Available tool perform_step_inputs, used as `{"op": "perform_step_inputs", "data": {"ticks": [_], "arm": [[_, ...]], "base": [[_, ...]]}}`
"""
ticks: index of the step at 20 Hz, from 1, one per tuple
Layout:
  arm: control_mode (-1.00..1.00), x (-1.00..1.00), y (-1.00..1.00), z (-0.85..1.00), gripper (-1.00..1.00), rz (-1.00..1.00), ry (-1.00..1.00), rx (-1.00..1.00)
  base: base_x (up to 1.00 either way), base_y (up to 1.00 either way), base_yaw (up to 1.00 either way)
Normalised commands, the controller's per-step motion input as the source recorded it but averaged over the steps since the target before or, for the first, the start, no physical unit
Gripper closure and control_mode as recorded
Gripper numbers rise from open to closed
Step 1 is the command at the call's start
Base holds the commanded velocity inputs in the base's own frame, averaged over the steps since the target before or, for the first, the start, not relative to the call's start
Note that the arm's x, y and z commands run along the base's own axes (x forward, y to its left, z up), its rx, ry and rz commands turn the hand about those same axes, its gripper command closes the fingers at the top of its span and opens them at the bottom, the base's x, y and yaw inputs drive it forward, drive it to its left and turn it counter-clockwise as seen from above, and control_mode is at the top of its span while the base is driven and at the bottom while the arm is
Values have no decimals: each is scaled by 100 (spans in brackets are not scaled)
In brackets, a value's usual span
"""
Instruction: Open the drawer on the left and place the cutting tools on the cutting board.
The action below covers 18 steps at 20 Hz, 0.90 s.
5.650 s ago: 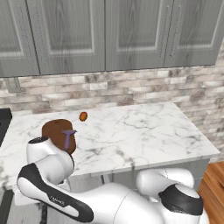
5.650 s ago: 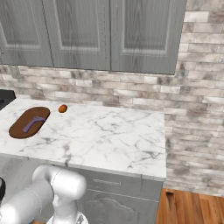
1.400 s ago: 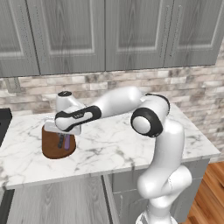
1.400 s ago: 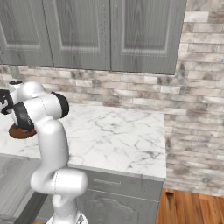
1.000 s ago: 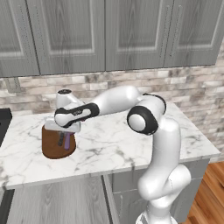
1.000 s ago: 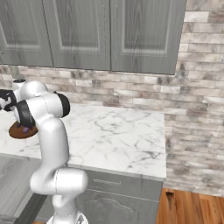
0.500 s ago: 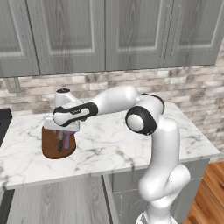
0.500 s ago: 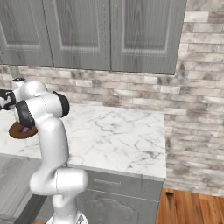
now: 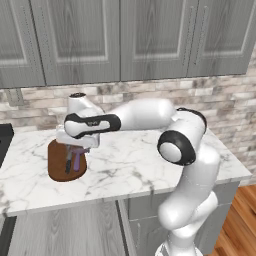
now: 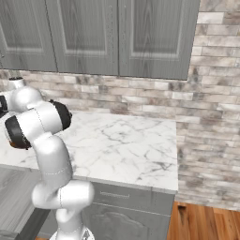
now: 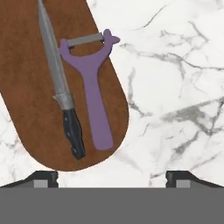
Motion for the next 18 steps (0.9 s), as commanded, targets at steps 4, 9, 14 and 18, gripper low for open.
{"op": "perform_step_inputs", "data": {"ticks": [4,9,14,18], "arm": [[-100,-81,-97,31,-100,-22,0,11],[-100,-98,-73,17,-100,-11,-1,11],[-100,-76,-55,62,-100,7,-8,3],[-100,-21,-50,62,-100,30,-12,2]], "base": [[0,0,0],[0,0,0],[0,0,0],[0,0,0]]}}
